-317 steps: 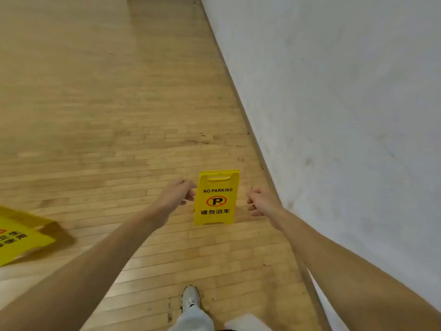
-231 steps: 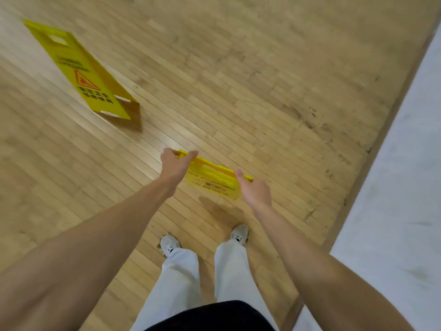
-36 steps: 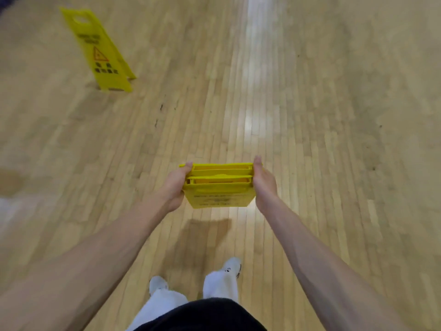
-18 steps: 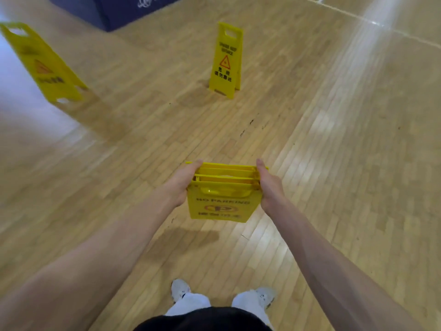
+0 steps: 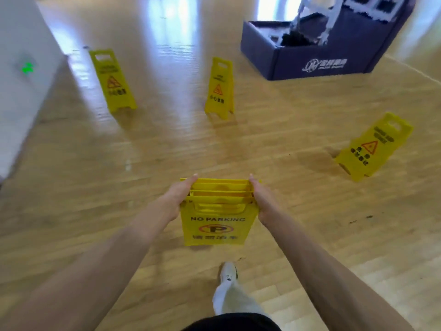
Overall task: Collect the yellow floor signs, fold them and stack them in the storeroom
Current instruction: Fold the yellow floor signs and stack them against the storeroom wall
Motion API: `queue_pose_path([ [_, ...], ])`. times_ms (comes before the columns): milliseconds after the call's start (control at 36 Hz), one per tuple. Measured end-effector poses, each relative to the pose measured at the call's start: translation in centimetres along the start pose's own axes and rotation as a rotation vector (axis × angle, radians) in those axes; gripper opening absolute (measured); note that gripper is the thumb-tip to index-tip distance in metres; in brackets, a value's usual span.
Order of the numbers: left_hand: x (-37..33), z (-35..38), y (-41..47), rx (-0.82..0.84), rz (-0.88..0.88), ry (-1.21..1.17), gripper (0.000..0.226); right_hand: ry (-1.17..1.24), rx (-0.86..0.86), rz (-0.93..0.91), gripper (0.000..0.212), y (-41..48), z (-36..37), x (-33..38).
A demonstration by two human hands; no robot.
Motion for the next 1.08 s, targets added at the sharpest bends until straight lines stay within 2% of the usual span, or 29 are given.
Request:
queue_pose_path([
  [83,-0.3,-5.9,0.9,-0.087,-0.02,-0.086,0.054,-0.1,0.113,0.006,0.066,1.3,7.0,2.2],
  [250,-0.6,-17.8,3.4,-0.269,-0.054,-0.254,0.064,-0.245,0.304,-0.026,0.066,4.0,21.1,6.2],
  [333,-1.6,-22.2,3.9,-0.358,-0.062,-0.295,0.056,-0.296,0.4,-0.03,0.059,5.1,27.7,7.6],
  [417,-2.2,-26.6,4.6,-0.44,-0.096,-0.366,0.052,-0.329,0.51,0.003,0.042,5.3,34.3,8.5],
  [528,-2.2,-32.5,5.2,-0.573,-0.102,-0.466,0.047,-0.409,0.632,0.005,0.036,5.4,42.0,9.2],
  [611,-2.2,-36.0,4.9,-0.636,-0.102,-0.585,0.03,-0.438,0.705,0.012,0.04,5.5,47.6,8.9],
  [750,-1.5,-43.2,3.4,-0.816,-0.072,-0.714,0.039,-0.519,0.84,0.005,0.045,3.8,56.5,8.7],
  [833,-0.6,-47.4,2.8,-0.913,-0.055,-0.755,0.033,-0.552,0.882,0.001,0.045,2.5,61.8,8.4],
  [917,0.7,-51.7,2.6,-0.945,-0.045,-0.809,0.036,-0.599,0.924,-0.003,0.055,1.3,67.3,6.9],
  [972,2.0,-54.9,2.7,-0.942,-0.052,-0.845,0.042,-0.637,0.933,-0.031,0.054,0.7,71.1,5.8],
  [1083,3.6,-61.2,2.6,-0.932,-0.057,-0.915,0.029,-0.706,0.925,-0.02,0.058,-1.9,77.5,4.5],
])
Point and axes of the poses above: each hand's wrist, its own y-axis towards the middle knuckle, its own z-axis out of the palm, x = y × z, the point moved 10 cm from there along y, towards the middle knuckle, and after that the axes turned 2 degrees about x, right-handed, at the moved point
